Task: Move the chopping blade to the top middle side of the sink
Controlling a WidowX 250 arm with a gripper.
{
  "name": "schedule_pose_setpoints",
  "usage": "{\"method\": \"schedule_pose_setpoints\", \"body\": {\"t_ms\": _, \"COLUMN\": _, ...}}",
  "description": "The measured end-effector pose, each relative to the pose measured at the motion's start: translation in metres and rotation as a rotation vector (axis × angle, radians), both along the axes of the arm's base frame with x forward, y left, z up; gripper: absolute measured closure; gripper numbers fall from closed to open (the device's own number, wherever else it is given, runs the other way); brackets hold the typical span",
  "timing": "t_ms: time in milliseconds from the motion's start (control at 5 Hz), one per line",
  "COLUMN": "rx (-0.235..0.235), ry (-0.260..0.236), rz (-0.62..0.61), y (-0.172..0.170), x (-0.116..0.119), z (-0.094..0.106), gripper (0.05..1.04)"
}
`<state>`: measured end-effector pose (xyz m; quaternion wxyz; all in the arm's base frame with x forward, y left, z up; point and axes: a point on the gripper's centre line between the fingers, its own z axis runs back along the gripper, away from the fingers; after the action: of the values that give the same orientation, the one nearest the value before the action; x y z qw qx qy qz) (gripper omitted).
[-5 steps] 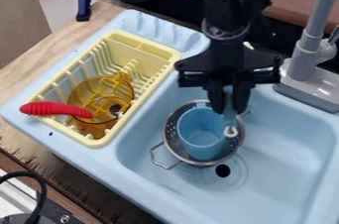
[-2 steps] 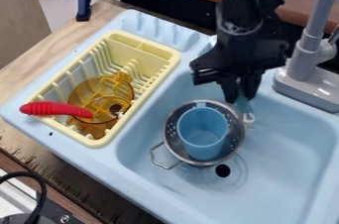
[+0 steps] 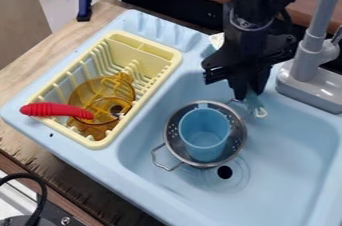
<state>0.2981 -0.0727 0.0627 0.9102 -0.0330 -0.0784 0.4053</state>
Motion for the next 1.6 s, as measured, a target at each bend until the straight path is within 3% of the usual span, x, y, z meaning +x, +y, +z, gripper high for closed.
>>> {"method": "schedule_pose_setpoints", "body": {"t_ms": 200, "rx": -0.018, "ry": -0.019, "rz": 0.057, "y": -0.0013, "x": 0.0034, "z": -0.0008, "gripper": 0.872}}
{"method": "schedule_pose_setpoints", "body": {"t_ms": 1000, "rx": -0.030, "ry": 0.010, "rz": 0.108, "y": 0.0061, "x": 0.0116, "z": -0.0029, "gripper": 0.836}}
{"method": "schedule_pose_setpoints", "body": {"t_ms": 1400, "rx": -0.019, "ry": 0.029, "rz": 0.086, "y": 0.0071, "x": 0.0106, "z": -0.0040, "gripper": 0.286}}
{"method": "schedule_pose_setpoints", "body": {"t_ms": 1600, "rx": -0.021, "ry": 0.033, "rz": 0.085, "y": 0.0086, "x": 0.0106, "z": -0.0038, "gripper": 0.092}}
